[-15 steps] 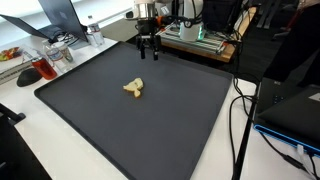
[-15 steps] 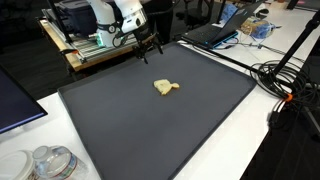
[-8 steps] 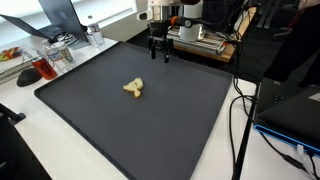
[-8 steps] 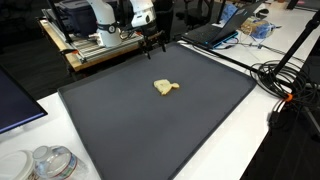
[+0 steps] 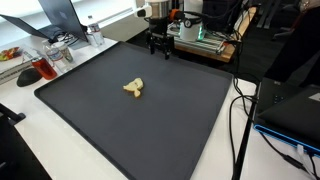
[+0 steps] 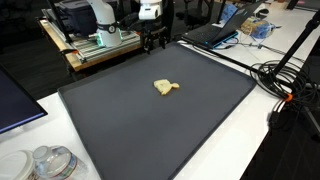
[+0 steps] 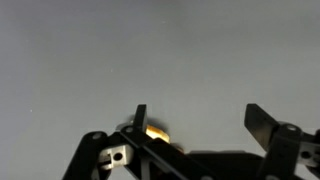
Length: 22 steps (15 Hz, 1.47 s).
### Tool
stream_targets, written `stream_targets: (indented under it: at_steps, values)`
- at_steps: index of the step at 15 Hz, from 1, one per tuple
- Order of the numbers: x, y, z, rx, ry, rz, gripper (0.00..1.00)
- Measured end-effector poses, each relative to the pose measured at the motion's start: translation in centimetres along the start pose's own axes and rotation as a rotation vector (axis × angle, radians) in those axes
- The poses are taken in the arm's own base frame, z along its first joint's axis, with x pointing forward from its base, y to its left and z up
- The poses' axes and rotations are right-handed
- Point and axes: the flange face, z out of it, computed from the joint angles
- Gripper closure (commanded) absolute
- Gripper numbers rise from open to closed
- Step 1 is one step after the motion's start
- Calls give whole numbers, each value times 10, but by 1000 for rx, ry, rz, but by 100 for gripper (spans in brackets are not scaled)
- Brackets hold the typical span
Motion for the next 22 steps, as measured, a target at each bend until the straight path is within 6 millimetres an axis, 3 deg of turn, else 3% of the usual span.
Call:
stream_targets:
  at_steps: [5,9,15,22]
  values:
    - [41,-60,-83,-60,-65,-57,0]
    - [58,-83,-114,-86,-110,-77,0]
    - [89,-93,-99,-126,-143,-115,0]
    - [145,-97,-46,-158,-180,-175,0]
